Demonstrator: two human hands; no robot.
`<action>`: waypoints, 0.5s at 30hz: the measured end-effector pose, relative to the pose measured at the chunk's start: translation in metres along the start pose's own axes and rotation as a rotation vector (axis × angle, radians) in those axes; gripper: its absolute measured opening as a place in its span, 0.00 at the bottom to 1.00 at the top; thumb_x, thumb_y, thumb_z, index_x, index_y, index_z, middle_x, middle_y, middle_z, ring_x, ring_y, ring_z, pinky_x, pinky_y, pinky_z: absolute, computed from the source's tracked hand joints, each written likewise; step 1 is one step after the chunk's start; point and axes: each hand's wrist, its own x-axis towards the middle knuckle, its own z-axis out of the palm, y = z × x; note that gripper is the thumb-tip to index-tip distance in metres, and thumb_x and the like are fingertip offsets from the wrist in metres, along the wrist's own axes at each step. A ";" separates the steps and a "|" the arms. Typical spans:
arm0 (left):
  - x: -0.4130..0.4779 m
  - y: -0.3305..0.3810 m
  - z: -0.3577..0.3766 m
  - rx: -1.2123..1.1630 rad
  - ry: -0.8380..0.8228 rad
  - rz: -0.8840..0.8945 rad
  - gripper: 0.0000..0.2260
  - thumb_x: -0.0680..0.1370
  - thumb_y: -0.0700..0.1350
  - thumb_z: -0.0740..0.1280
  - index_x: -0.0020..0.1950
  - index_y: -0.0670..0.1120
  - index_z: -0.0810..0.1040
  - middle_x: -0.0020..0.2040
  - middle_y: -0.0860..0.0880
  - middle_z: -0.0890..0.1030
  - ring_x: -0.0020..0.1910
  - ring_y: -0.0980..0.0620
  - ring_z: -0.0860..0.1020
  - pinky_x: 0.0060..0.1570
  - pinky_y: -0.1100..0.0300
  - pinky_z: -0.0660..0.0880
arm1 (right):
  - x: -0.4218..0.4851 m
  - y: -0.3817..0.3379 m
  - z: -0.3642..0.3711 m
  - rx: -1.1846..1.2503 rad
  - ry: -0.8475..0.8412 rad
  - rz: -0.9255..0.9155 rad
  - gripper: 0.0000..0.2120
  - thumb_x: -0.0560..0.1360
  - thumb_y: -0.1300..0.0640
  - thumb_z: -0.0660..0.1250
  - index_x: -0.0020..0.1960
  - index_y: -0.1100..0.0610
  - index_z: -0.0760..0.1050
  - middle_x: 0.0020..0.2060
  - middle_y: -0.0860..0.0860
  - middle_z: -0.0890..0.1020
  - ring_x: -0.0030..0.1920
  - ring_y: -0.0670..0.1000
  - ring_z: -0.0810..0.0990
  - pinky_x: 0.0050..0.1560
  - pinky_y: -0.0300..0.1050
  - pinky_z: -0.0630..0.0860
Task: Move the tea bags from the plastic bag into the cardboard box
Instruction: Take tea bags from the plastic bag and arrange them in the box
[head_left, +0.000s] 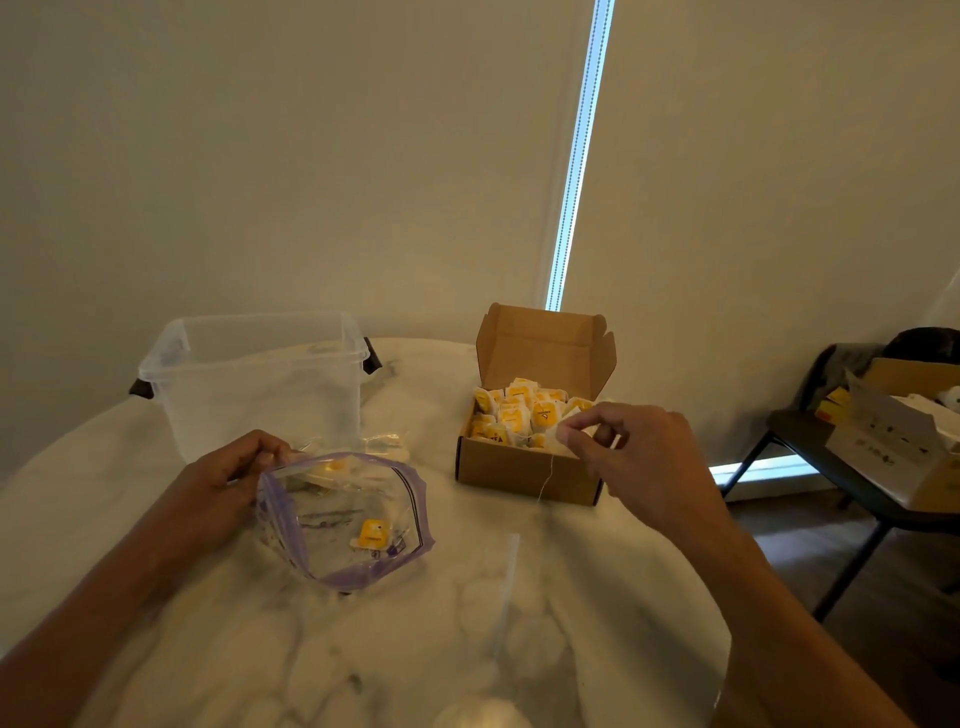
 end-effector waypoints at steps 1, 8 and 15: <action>-0.001 0.001 0.000 0.007 -0.004 -0.007 0.12 0.89 0.39 0.65 0.55 0.54 0.84 0.53 0.54 0.89 0.53 0.47 0.86 0.57 0.48 0.80 | 0.001 -0.008 -0.001 0.076 -0.031 0.009 0.03 0.77 0.43 0.75 0.49 0.41 0.86 0.33 0.41 0.84 0.34 0.43 0.83 0.38 0.41 0.80; -0.003 0.001 -0.002 -0.009 -0.013 -0.027 0.14 0.88 0.36 0.64 0.54 0.53 0.83 0.52 0.52 0.88 0.51 0.47 0.84 0.54 0.50 0.78 | 0.005 -0.075 -0.004 0.458 -0.254 0.042 0.07 0.78 0.49 0.76 0.52 0.52 0.86 0.45 0.45 0.89 0.42 0.48 0.89 0.32 0.38 0.79; 0.000 -0.002 -0.001 -0.016 0.003 -0.020 0.14 0.89 0.39 0.62 0.55 0.53 0.83 0.50 0.51 0.87 0.48 0.48 0.81 0.52 0.53 0.75 | 0.006 -0.108 -0.002 0.617 -0.346 -0.023 0.06 0.82 0.57 0.71 0.52 0.61 0.83 0.47 0.50 0.90 0.47 0.51 0.90 0.39 0.40 0.83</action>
